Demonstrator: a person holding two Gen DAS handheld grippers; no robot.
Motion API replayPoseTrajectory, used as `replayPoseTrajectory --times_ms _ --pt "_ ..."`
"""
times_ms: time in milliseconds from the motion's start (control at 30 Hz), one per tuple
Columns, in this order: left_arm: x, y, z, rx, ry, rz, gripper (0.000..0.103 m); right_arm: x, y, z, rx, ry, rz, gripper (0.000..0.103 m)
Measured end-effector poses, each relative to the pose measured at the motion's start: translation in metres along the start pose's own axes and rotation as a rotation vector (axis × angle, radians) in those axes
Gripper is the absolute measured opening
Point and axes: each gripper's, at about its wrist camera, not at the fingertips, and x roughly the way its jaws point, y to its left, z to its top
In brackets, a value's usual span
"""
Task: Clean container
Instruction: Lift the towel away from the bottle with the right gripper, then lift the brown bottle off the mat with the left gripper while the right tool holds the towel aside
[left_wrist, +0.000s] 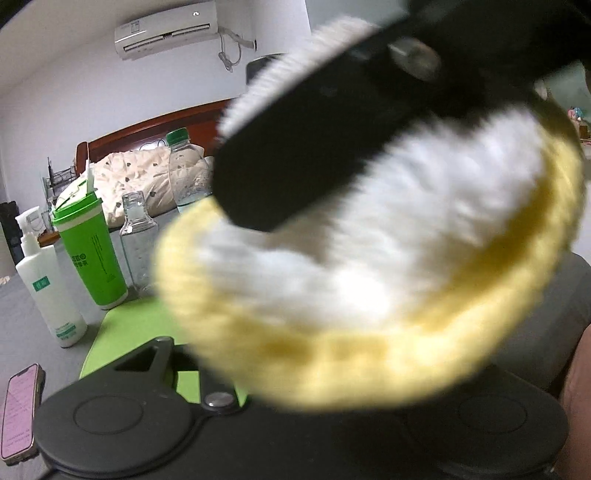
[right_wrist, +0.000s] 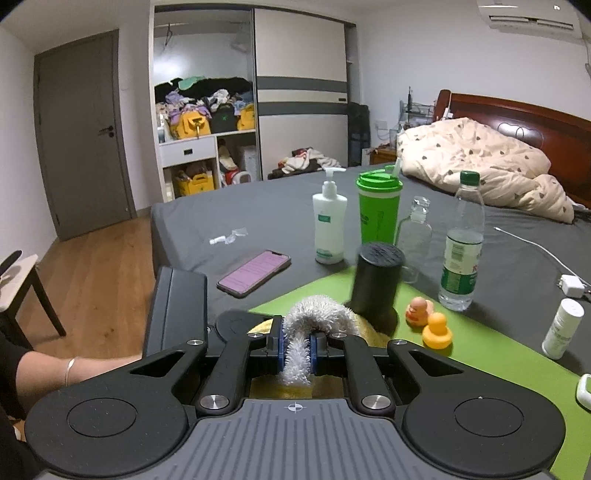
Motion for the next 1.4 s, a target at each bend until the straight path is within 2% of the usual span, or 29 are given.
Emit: replayPoseTrajectory --times_ms 300,900,1400 --pt "0.0 0.011 -0.001 -0.032 -0.004 -0.025 0.043 -0.006 -0.002 0.001 0.014 -0.022 0.013 0.012" --pt "0.0 0.015 -0.005 -0.021 0.009 -0.066 0.043 -0.017 -0.027 -0.003 0.028 0.009 -0.086 0.012" --pt "-0.001 0.017 -0.005 -0.011 0.01 -0.083 0.043 -0.004 -0.059 0.006 0.07 0.002 -0.111 0.013"
